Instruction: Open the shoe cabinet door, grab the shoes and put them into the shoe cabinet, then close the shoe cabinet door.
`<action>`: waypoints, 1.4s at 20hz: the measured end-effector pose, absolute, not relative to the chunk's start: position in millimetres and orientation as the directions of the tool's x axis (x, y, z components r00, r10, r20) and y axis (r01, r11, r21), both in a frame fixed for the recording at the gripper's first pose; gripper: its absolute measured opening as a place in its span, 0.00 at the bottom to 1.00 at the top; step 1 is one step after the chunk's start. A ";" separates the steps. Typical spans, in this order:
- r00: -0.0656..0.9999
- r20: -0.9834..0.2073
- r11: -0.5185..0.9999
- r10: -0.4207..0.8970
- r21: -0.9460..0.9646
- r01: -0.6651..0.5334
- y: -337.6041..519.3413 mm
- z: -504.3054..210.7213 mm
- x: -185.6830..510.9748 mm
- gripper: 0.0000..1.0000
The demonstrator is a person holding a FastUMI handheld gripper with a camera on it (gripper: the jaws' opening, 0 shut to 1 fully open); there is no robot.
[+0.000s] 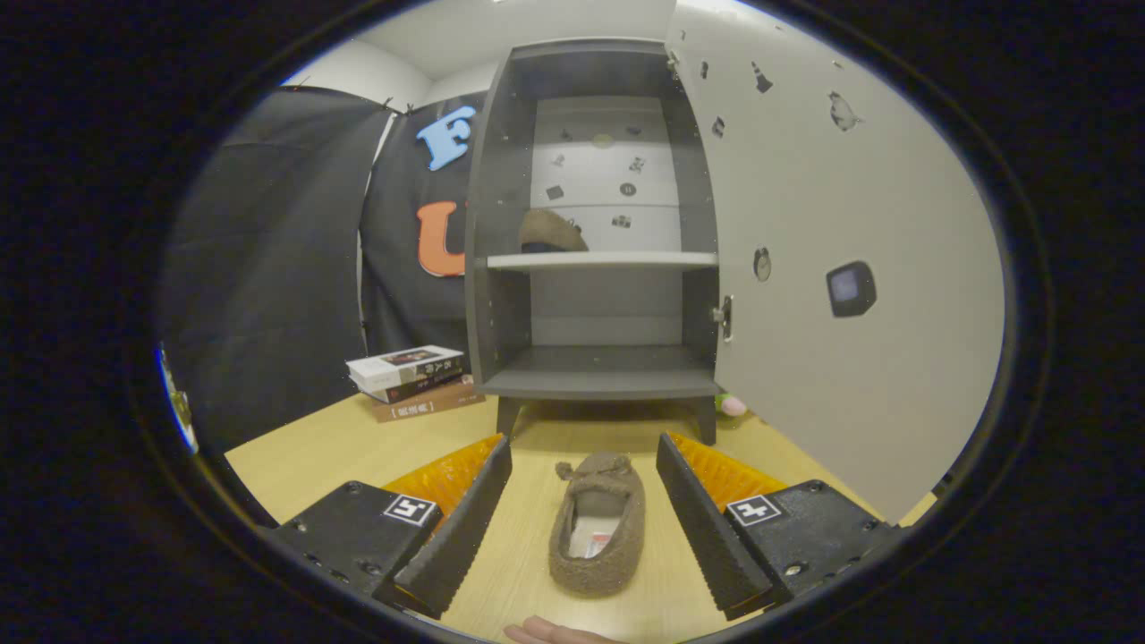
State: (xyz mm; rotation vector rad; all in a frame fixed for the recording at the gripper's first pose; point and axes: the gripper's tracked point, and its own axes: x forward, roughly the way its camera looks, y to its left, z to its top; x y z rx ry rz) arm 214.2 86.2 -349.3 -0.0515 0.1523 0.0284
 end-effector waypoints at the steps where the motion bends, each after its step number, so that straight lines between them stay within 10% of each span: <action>1: 0.984 -0.178 0.998 0.023 -0.049 -0.032 88.1 -360.8 219.2 1.00; 11: 0.907 -0.422 1.000 -0.003 0.007 0.006 105.7 -443.6 274.0 0.95; 15: 0.897 -0.437 0.997 -0.068 -0.050 0.051 88.4 -455.2 309.3 0.75; 18: 0.919 -0.391 0.999 -0.043 -0.001 0.047 84.8 -447.3 315.0 0.16; 28: 0.981 -0.192 0.996 -0.025 -0.088 0.008 79.5 -361.0 257.3 0.10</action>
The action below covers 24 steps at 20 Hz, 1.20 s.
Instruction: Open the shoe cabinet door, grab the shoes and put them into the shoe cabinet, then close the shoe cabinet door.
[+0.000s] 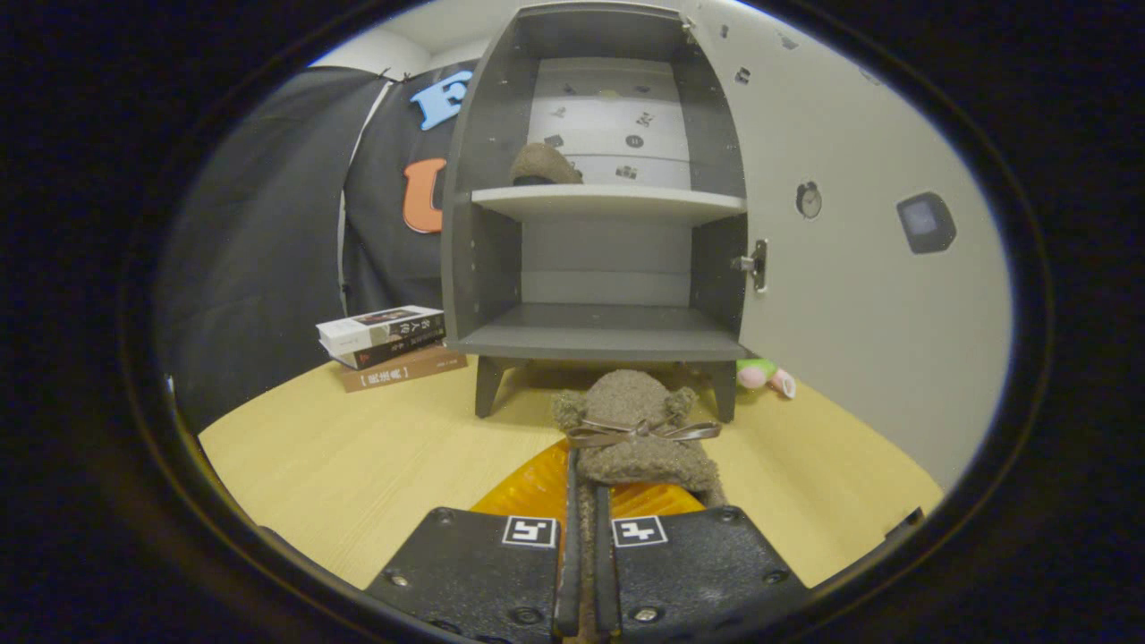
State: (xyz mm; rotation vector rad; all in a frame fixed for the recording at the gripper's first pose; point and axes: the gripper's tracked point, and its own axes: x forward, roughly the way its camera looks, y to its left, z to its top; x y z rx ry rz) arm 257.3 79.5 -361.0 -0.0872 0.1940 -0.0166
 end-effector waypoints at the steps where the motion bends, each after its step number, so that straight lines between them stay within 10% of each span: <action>1: 0.983 -0.180 0.996 -0.021 -0.086 0.006 79.2 -348.8 252.2 0.10; 24: 0.992 0.089 0.983 0.087 -0.170 -0.071 121.7 112.2 192.2 0.10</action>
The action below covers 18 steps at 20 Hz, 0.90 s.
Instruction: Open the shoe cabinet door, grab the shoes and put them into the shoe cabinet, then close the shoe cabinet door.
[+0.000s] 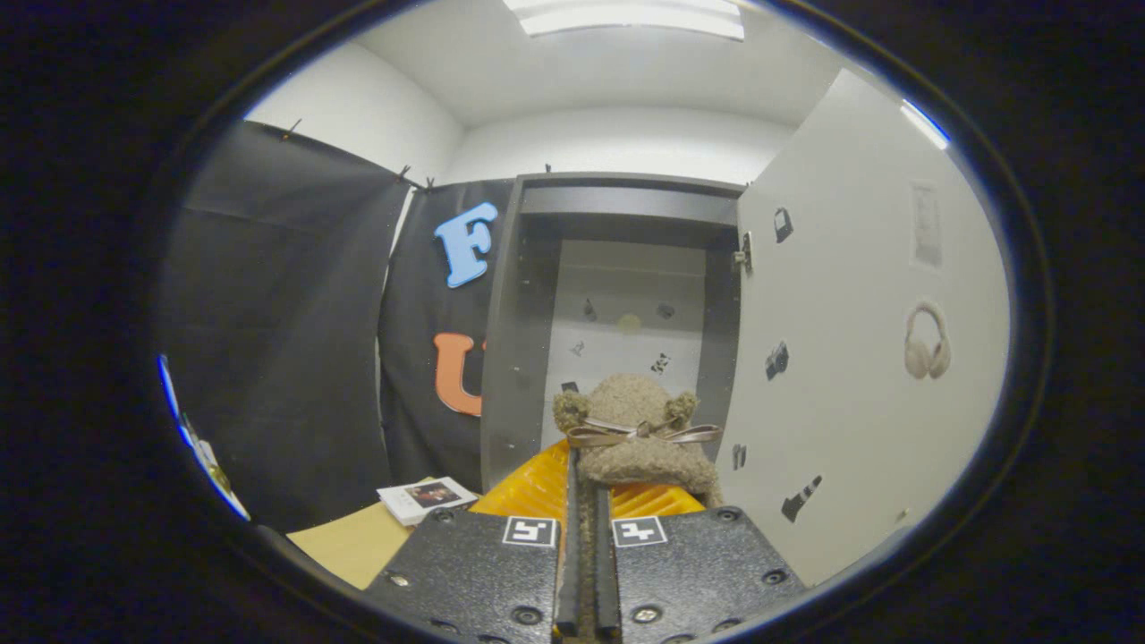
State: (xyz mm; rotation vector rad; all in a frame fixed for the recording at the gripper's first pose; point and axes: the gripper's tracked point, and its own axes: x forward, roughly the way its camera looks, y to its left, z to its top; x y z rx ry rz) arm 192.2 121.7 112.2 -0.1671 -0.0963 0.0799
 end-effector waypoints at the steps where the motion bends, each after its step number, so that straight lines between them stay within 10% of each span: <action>1: 0.992 0.105 0.982 0.072 -0.180 -0.052 116.9 125.8 200.7 0.10; 18: 0.989 -0.031 0.951 -0.147 -0.281 0.132 63.8 90.7 430.5 0.10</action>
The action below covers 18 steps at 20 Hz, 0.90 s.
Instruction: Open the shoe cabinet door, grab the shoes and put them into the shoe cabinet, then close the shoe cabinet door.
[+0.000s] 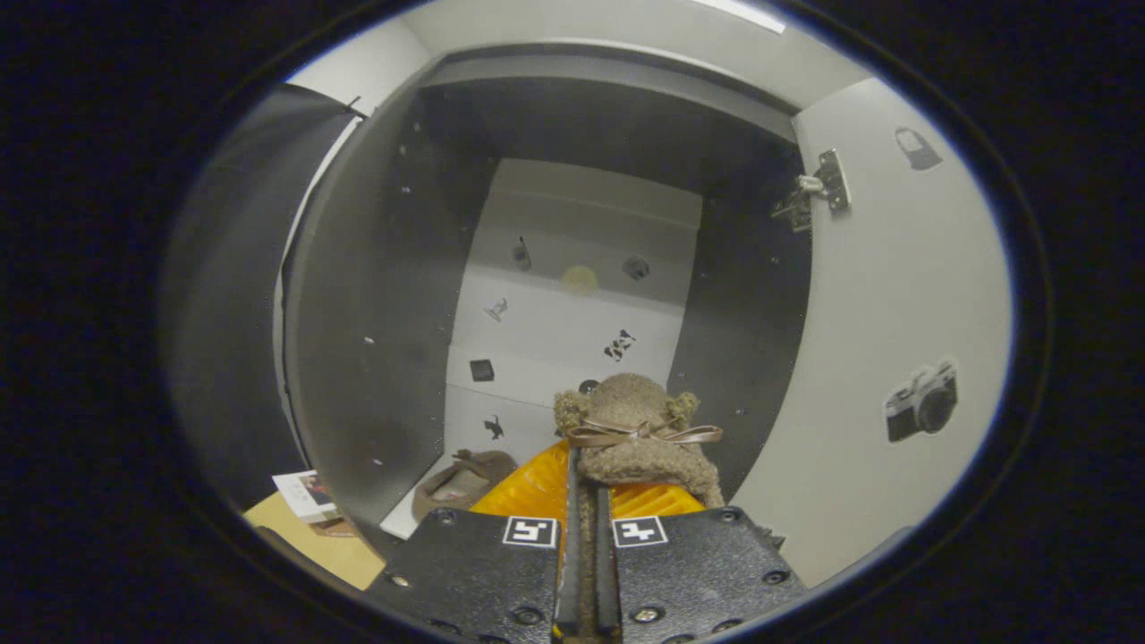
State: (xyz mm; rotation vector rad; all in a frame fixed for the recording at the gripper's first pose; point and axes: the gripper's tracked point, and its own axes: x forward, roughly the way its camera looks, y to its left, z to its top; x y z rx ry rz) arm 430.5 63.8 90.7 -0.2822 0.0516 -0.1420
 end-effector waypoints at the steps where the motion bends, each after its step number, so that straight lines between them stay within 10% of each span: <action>1: 0.984 -0.052 0.947 -0.168 -0.286 0.146 56.0 80.9 447.1 0.10; 18: 0.955 -0.250 0.979 -0.157 -0.166 0.118 52.5 -41.3 576.7 0.10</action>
